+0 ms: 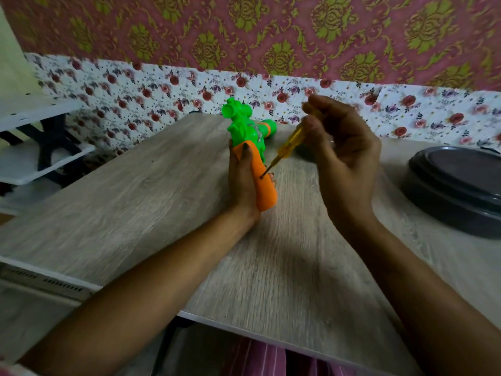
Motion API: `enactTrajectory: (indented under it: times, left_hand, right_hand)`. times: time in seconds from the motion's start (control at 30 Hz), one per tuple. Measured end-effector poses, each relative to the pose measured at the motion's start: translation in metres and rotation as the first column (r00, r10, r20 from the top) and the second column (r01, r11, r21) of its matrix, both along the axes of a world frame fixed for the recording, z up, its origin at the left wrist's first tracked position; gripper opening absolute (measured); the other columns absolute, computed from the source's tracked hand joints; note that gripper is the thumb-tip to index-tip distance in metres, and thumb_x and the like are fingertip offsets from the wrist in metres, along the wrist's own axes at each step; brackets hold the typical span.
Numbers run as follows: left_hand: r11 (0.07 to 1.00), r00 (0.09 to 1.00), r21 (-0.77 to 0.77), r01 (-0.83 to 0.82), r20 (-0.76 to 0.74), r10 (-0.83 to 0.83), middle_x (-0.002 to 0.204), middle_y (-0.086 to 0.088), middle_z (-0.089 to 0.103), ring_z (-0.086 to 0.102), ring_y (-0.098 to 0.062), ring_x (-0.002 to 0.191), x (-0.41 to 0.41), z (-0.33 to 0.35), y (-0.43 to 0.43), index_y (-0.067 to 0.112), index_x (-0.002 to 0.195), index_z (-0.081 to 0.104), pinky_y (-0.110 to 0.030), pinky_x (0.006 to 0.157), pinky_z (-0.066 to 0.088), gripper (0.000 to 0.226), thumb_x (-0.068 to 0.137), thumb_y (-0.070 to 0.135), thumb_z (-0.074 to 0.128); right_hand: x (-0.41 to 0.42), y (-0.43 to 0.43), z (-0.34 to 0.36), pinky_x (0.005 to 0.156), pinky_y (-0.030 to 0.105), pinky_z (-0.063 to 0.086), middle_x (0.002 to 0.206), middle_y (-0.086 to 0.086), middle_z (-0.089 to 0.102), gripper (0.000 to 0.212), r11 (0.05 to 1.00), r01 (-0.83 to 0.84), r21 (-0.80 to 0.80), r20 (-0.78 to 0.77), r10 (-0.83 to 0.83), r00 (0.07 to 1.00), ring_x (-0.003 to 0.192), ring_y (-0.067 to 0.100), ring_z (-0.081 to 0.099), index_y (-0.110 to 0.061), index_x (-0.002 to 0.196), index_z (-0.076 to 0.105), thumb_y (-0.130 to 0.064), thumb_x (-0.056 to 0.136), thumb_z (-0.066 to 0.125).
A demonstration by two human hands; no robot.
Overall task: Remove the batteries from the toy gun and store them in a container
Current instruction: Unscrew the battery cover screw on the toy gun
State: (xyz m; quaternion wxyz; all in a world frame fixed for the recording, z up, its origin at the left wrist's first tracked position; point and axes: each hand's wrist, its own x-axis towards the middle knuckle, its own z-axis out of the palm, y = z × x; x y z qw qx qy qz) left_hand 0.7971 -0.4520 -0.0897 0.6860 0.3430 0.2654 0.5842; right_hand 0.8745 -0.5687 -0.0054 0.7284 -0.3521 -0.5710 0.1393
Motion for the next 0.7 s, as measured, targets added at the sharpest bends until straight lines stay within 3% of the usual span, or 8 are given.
enactTrajectory:
  times: [0.1,0.17,0.23,0.33,0.43,0.57,0.63,0.7]
  left_hand:
    - [1.0,1.0,-0.009,0.005,0.027,-0.005,0.094,-0.009,0.053,0.057,-0.013,0.051,0.0001,-0.0003,-0.0001,0.018,0.144,0.036,-0.022,0.047,0.048,0.087,0.067,0.055,0.053]
    - [1.0,1.0,-0.024,0.008,0.026,-0.008,0.096,-0.01,0.049,0.055,-0.013,0.055,0.0,-0.0009,0.0,0.016,0.144,0.035,-0.021,0.047,0.047,0.084,0.072,0.054,0.054]
    - [1.0,1.0,-0.006,-0.004,0.015,0.004,0.104,-0.011,0.048,0.054,-0.013,0.058,0.0005,-0.0018,0.0013,0.02,0.144,0.034,-0.02,0.046,0.047,0.065,0.087,0.048,0.05]
    - [1.0,1.0,0.0,-0.01,-0.001,0.01,0.113,-0.012,0.052,0.057,-0.014,0.063,0.0019,-0.0016,0.0009,0.023,0.142,0.037,-0.021,0.048,0.048,0.068,0.082,0.051,0.051]
    - [1.0,1.0,-0.027,0.006,-0.003,-0.006,0.104,-0.013,0.053,0.057,-0.012,0.053,0.0007,0.0004,-0.0008,0.02,0.142,0.038,-0.02,0.047,0.048,0.063,0.087,0.05,0.049]
    - [1.0,1.0,-0.018,0.01,-0.004,-0.01,0.108,-0.012,0.046,0.053,-0.016,0.06,0.0006,-0.0005,0.0005,0.023,0.142,0.036,-0.022,0.049,0.048,0.057,0.091,0.046,0.045]
    - [1.0,1.0,-0.002,-0.012,-0.015,0.012,0.108,-0.012,0.05,0.055,-0.015,0.06,0.0016,-0.0016,0.0014,0.023,0.142,0.038,-0.023,0.049,0.048,0.068,0.081,0.052,0.052]
    - [1.0,0.999,-0.014,-0.026,-0.037,0.026,0.115,-0.013,0.054,0.058,-0.014,0.061,0.0016,-0.0005,0.0017,0.021,0.141,0.039,-0.022,0.049,0.049,0.071,0.08,0.054,0.052]
  right_hand:
    - [0.0032,0.0014,-0.0007,0.077,0.05,0.055,0.09,0.008,0.062,0.019,0.999,0.046,0.021,0.01,-0.046,0.999,0.089,0.034,0.063,-0.024,0.094,0.062,-0.015,0.079,0.068]
    - [0.0071,0.0026,-0.0013,0.086,0.047,0.053,0.095,0.009,0.063,0.022,0.999,0.024,0.026,0.011,-0.025,1.0,0.095,0.029,0.064,-0.02,0.102,0.059,-0.007,0.084,0.06]
    - [0.0074,0.0025,-0.0007,0.092,0.04,0.052,0.102,0.011,0.063,0.025,1.0,-0.008,0.008,-0.01,0.008,1.0,0.102,0.023,0.062,-0.013,0.11,0.055,-0.002,0.087,0.052]
    - [0.0038,0.0019,0.0003,0.081,0.035,0.055,0.1,0.012,0.062,0.019,0.999,0.037,-0.009,0.025,-0.036,0.999,0.095,0.02,0.063,-0.015,0.101,0.058,-0.008,0.084,0.061]
    - [0.0047,0.0023,-0.0009,0.08,0.045,0.055,0.093,0.013,0.063,0.021,0.998,0.066,0.018,0.024,-0.066,0.998,0.088,0.026,0.064,-0.021,0.094,0.061,-0.007,0.079,0.067]
    - [0.006,0.0028,-0.0017,0.091,0.043,0.052,0.108,0.013,0.063,0.029,0.999,0.02,0.026,0.044,-0.021,0.999,0.103,0.022,0.062,-0.017,0.107,0.056,0.001,0.085,0.055]
    - [0.003,0.0014,-0.0004,0.083,0.036,0.055,0.103,0.011,0.062,0.026,1.0,0.026,-0.002,0.072,-0.026,0.997,0.095,0.016,0.062,-0.019,0.103,0.056,-0.003,0.083,0.06]
    - [0.0018,0.0002,0.0011,0.074,0.043,0.057,0.093,0.009,0.06,0.025,0.999,0.048,-0.009,0.071,-0.047,0.996,0.086,0.023,0.062,-0.023,0.095,0.057,-0.008,0.078,0.068]
